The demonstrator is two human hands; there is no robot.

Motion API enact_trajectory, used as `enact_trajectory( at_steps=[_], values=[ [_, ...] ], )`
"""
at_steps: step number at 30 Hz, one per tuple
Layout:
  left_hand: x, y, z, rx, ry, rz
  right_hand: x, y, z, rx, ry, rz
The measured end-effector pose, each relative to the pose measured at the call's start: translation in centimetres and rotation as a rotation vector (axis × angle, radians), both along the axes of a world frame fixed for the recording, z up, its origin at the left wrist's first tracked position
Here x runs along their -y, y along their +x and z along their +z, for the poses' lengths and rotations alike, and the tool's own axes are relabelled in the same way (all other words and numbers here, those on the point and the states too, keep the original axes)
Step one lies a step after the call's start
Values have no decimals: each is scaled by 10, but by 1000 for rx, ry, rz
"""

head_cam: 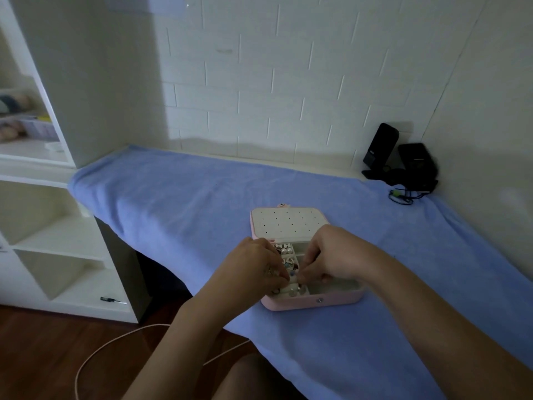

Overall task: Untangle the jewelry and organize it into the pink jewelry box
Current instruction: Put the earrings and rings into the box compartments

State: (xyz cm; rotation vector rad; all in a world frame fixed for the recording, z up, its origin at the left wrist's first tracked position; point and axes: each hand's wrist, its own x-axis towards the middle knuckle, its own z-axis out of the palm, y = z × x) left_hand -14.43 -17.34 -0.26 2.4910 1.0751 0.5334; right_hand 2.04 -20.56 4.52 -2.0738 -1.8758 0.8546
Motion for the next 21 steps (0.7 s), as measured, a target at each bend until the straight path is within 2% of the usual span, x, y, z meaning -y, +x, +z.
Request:
enact_trajectory(
  at_steps=[3, 8, 12, 17, 21],
  values=[
    [-1, 0, -2, 1, 11, -2, -1, 0, -1, -8, 7, -26],
    [-4, -8, -7, 186, 4, 100, -6, -7, -1, 41, -42, -16],
    [-5, -11, -15, 231, -13, 171, -11, -6, 6, 41, -81, 24],
    [-5, -16, -24, 319, -62, 214, -9, -2, 12, -21, 105, 201],
    [-5, -16, -27, 406, -124, 205, -4, -9, 0, 125, 234, 369]
  ],
)
